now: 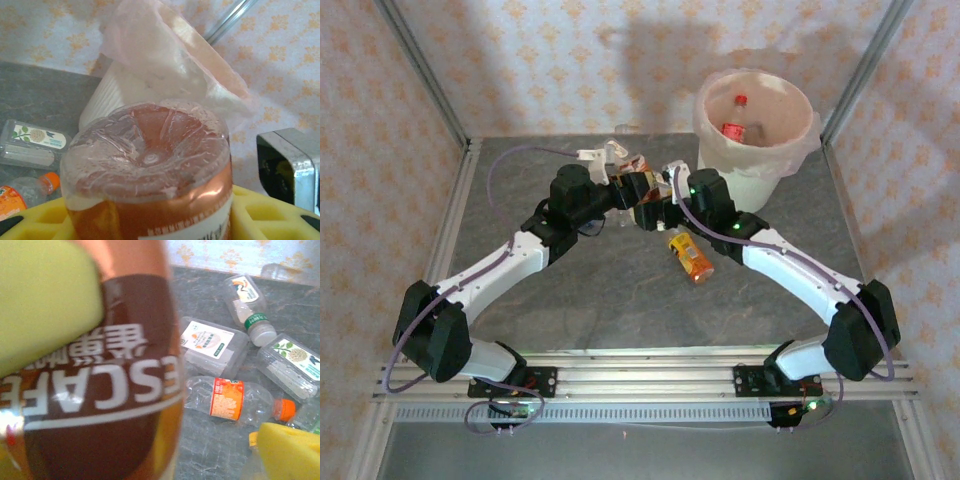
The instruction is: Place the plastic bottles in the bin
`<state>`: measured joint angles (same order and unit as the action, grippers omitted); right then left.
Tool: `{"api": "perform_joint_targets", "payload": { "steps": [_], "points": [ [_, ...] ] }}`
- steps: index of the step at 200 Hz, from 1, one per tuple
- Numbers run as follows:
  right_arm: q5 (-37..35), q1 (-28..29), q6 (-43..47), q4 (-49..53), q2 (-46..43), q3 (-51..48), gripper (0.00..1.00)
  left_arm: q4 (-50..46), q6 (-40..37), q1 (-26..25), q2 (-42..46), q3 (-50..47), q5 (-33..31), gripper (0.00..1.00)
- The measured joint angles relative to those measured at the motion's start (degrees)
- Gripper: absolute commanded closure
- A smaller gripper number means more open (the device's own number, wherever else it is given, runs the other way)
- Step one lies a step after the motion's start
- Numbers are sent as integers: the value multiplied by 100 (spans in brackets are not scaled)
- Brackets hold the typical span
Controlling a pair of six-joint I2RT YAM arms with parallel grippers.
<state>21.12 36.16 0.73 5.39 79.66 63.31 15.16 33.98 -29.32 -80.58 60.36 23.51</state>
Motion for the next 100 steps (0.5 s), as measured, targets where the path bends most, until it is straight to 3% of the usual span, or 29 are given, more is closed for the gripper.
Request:
{"api": "perform_joint_targets", "payload": {
  "steps": [75, 87, 100],
  "points": [
    [627, 2, -114, -22, 87, 227, 48, -59, -2, 2, -22, 188, 286, 42],
    [634, 0, -129, -20, 87, 227, 50, -94, -2, 7, -22, 208, 286, 34],
    [627, 0, -133, -17, 87, 227, 51, -184, -4, 4, -22, 264, 289, 11]
  ]
}}
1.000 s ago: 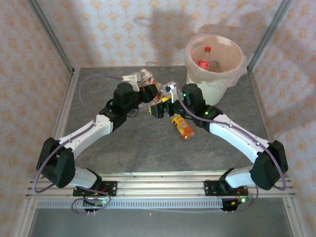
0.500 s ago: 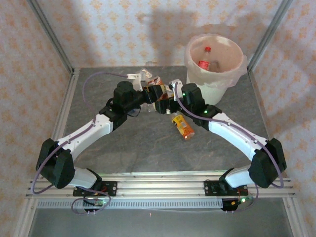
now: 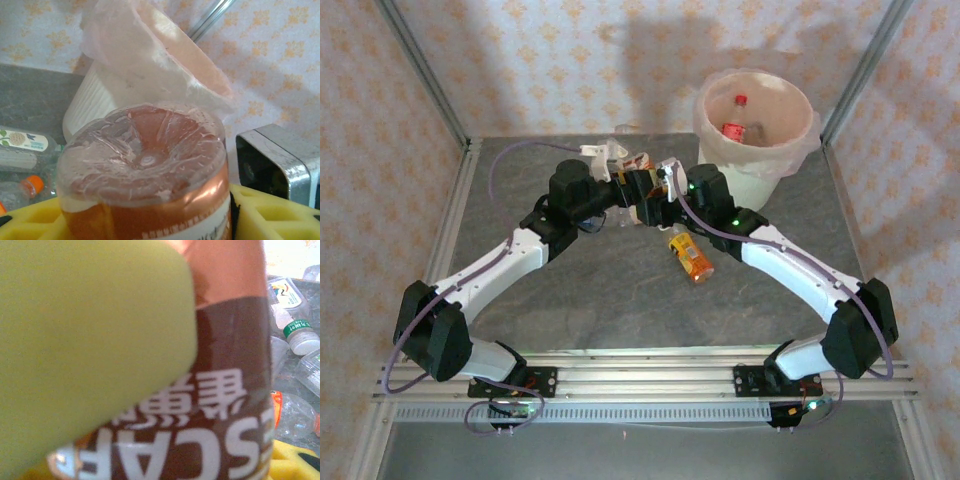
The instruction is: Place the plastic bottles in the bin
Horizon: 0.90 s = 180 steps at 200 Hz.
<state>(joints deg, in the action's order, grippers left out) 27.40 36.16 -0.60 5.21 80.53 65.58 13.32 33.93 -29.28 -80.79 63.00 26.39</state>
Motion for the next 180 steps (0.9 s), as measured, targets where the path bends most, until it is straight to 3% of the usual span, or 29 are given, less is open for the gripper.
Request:
{"api": "perform_joint_targets", "payload": {
  "steps": [16, 68, 109, 180],
  "points": [
    [-94, -2, -13, 13, 0, 2, 53, -46, -15, 2, 4, 35, -7, 0],
    [-756, -149, -149, 433, 0, 68, 56, -345, -87, 2, 448, 22, -323, 0],
    [-1128, -507, -234, 807, -2, 490, 56, -861, -85, 2, 1298, -120, -1696, 0],
    [-1353, -1497, -9, 1141, -107, 1735, 55, -2218, 625, 2, 1648, -883, -3676, 0]
  ]
}}
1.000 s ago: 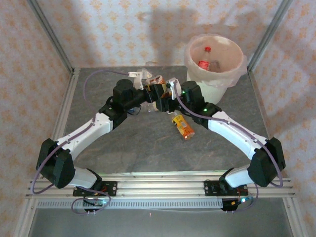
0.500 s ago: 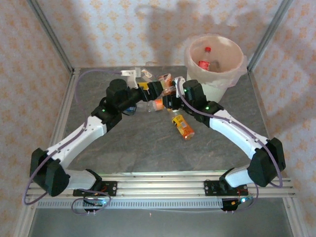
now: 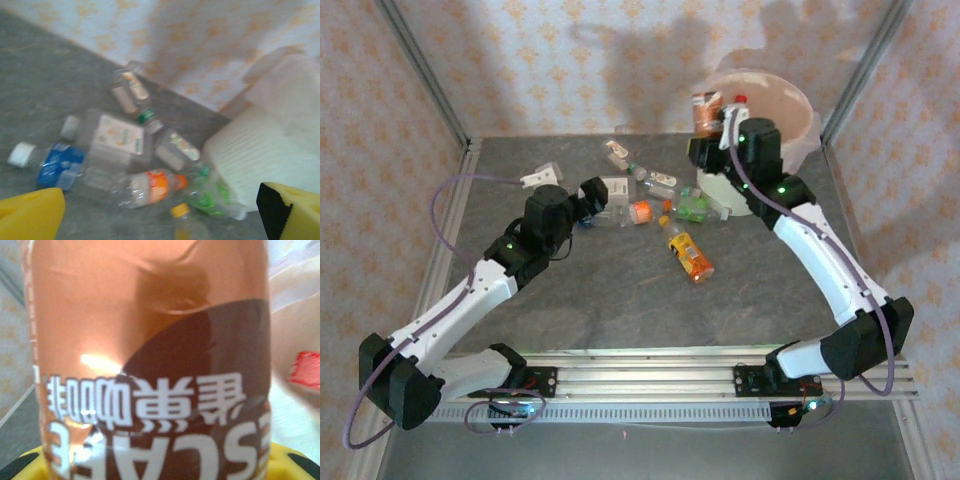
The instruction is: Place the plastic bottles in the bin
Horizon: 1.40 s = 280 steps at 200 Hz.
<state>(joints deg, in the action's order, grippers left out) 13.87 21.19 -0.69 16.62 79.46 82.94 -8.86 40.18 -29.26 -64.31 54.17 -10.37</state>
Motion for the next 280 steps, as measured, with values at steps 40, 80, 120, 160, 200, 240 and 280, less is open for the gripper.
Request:
{"api": "perform_joint_targets", "payload": {
  "steps": [40, 80, 120, 160, 200, 240, 280],
  "points": [
    [-195, -815, 15, 149, 369, 732, 54, -439, 249, 0, -170, 13, -341, 0],
    [-415, -1403, 68, 501, 1045, 1316, 53, -516, 262, 0, -490, 199, -382, 0],
    [-584, -1755, 68, 879, 1766, 1862, 37, -511, 260, 0, -619, 227, -385, 0],
    [-616, -1770, 81, 1342, 2234, 2308, 17, -511, 269, 0, -636, 227, -387, 0],
    [-566, -1770, 76, 1338, 2175, 2264, 12, -511, 341, 7, -765, 227, -474, 0],
    [-505, -1759, 68, 1193, 1611, 1784, 7, -514, 555, 131, -1010, 227, -514, 0],
    [-352, -1759, -24, 743, 450, 798, 2, -551, 874, 315, -1213, 243, -514, 0]
  ]
}}
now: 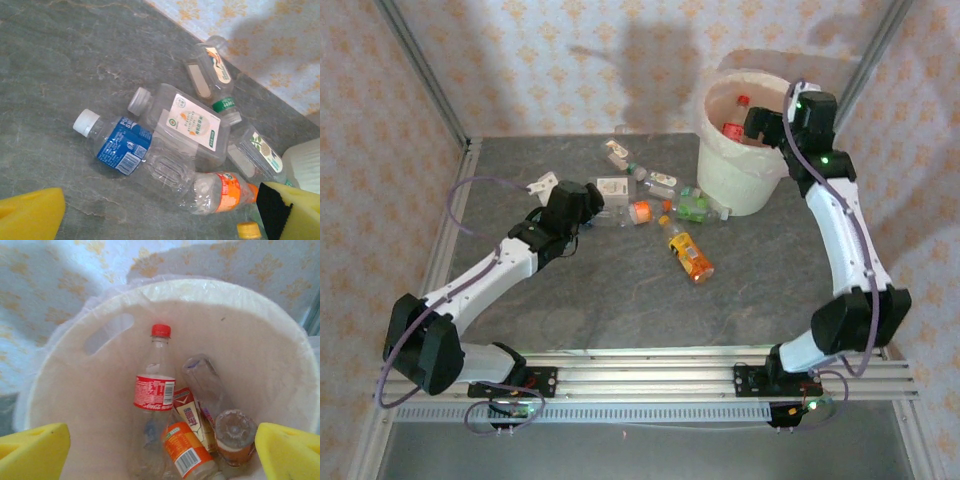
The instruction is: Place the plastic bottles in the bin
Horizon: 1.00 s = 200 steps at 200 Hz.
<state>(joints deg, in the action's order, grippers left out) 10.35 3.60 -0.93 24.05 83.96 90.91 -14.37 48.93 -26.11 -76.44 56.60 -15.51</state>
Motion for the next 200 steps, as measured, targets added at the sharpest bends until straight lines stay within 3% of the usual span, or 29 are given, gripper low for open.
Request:
{"api": "perform_joint_targets", "payload": {
  "steps": [104, 200],
  "points": [
    [1484, 0, 321, -844, -2297, -2177, 1, -166, 1104, 234, -813, 332, 2, 0],
    [1523, 0, -125, -1080, -3012, -3152, 1, 129, 2476, 857, -2492, 533, 990, 0]
  ]
}}
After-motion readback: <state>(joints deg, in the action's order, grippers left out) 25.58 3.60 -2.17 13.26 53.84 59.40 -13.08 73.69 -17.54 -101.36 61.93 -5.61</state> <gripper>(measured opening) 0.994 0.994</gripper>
